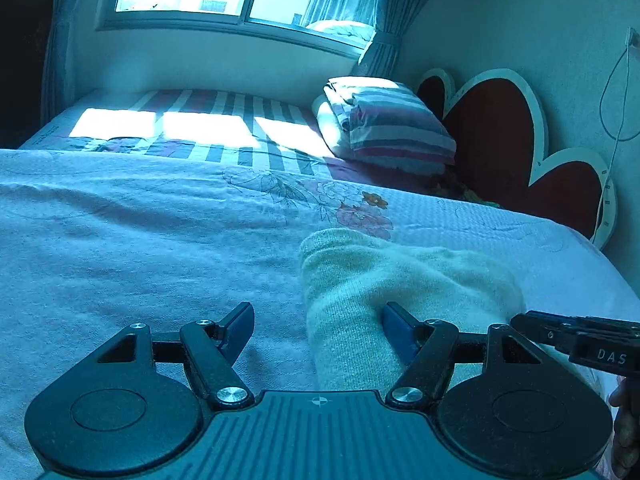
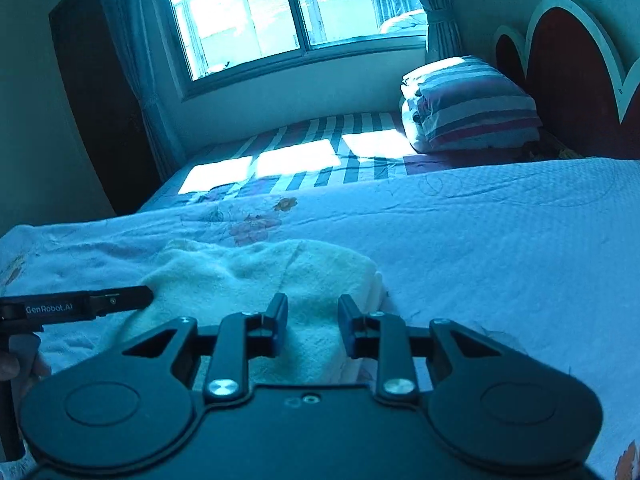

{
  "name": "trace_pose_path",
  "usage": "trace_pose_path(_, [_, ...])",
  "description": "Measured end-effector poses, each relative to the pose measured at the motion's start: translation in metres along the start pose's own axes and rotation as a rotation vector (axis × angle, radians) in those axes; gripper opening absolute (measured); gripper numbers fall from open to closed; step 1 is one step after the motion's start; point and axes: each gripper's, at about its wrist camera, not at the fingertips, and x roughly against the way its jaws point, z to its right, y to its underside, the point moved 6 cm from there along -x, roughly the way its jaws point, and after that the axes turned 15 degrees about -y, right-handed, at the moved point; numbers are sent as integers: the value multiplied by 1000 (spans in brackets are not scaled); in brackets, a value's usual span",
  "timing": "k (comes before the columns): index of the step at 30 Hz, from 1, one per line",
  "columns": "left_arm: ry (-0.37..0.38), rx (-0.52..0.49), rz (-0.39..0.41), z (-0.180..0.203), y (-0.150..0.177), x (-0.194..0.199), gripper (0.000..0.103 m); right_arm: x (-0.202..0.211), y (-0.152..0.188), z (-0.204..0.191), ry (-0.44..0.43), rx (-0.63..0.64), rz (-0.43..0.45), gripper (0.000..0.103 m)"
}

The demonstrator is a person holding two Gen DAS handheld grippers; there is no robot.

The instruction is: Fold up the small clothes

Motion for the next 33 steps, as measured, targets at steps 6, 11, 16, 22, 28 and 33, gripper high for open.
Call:
trace_pose_path(6, [-16,-8,-2,1,4,0,75,-5,7,2,10,6,-11,29])
trace_pose_path(11, [-45,-30,5,2,-1,10,76,-4,4,0,23,16,-22,34])
trace_pose_path(16, [-22,-29,31,-2,5,43,76,23,6,-10,-2,11,-9,38])
trace_pose_path(22, [3,-31,-28,-4,40,50,76,35,34,-20,-30,10,-44,38])
trace_pose_path(28, [-20,-41,-18,-7,42,75,76,51,29,-22,-41,-29,-15,38])
trace_pose_path(33, [-12,-49,-53,-13,63,94,76,72,44,-25,-81,-58,-26,39])
